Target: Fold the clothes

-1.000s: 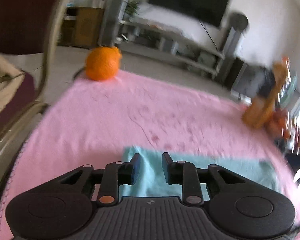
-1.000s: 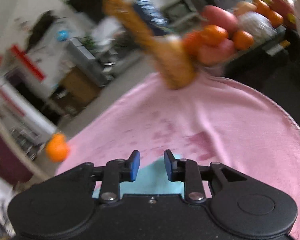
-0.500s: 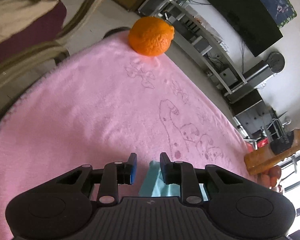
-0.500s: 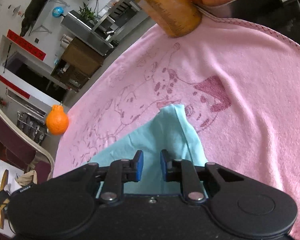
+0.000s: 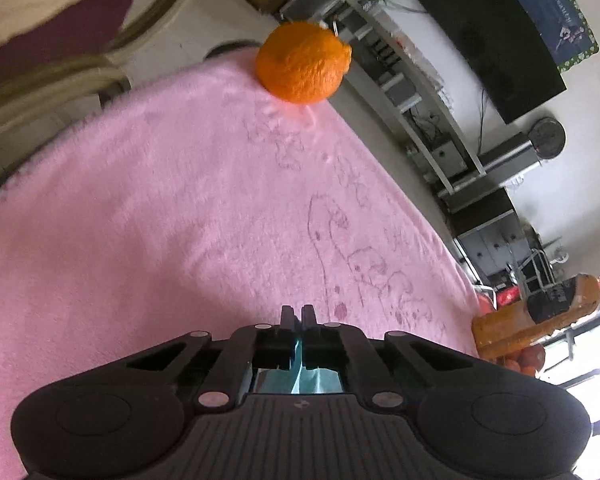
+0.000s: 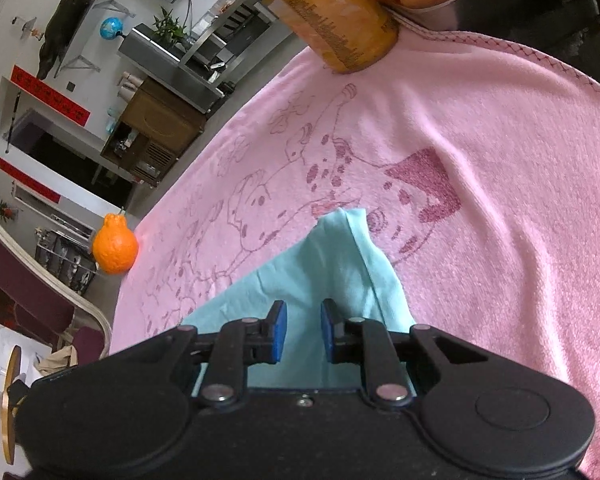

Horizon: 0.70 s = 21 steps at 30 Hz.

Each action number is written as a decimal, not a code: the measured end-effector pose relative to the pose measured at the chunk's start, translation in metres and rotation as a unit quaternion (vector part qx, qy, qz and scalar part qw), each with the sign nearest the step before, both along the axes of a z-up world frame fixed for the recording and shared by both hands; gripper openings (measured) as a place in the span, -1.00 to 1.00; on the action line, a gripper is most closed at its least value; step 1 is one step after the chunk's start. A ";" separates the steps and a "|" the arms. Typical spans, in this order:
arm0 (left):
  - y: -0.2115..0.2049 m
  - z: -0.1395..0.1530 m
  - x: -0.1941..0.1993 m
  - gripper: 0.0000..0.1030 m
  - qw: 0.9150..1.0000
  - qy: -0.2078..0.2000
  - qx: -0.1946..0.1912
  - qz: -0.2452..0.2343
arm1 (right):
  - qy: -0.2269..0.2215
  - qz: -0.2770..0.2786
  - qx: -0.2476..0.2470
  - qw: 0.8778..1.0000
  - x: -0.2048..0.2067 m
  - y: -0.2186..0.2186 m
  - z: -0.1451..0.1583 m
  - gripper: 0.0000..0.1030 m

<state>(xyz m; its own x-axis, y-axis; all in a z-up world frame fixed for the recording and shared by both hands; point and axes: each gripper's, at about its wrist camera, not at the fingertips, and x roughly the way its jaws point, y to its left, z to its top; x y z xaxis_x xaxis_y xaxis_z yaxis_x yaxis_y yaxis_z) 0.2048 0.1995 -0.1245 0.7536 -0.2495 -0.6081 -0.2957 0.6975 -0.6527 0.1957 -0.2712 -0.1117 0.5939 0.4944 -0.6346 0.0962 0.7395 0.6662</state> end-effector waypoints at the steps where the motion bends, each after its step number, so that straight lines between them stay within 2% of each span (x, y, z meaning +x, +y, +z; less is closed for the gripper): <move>1: -0.001 0.003 -0.001 -1.00 1.000 -0.004 0.014 0.006 | 0.000 0.000 -0.001 1.000 0.000 0.000 0.000 -0.64; 7: -0.010 0.008 -0.005 -1.00 0.993 0.006 0.110 0.031 | 0.002 -0.002 -0.005 1.000 0.002 0.001 0.001 -0.69; 12: -0.007 0.010 -0.012 -0.98 0.991 0.014 0.124 0.041 | 0.001 0.002 -0.009 1.000 0.003 0.002 0.001 -0.69; 13: -0.006 0.011 -0.014 -0.90 0.991 0.015 0.126 0.043 | -0.003 0.001 -0.010 1.000 0.002 0.001 0.003 -0.66; 16: -0.009 0.028 -0.034 -0.87 0.989 -0.004 0.139 0.053 | -0.031 -0.022 -0.009 0.999 -0.008 -0.006 0.015 -0.53; 18: -0.022 0.043 -0.045 -0.85 0.987 -0.030 0.154 0.027 | -0.050 -0.037 -0.008 0.998 -0.014 -0.011 0.023 -0.53; 21: -0.051 0.049 -0.045 -0.76 0.985 -0.055 0.161 -0.039 | -0.078 -0.060 -0.007 0.995 -0.024 -0.019 0.035 -0.52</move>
<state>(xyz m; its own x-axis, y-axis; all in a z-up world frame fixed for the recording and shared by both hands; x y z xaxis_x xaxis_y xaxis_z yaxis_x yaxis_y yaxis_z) 0.1599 0.1481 -0.0758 0.8056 -0.1170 -0.5807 -0.1721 0.8918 -0.4184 0.1718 -0.2901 -0.0768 0.7399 0.4060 -0.5364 0.0802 0.7385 0.6695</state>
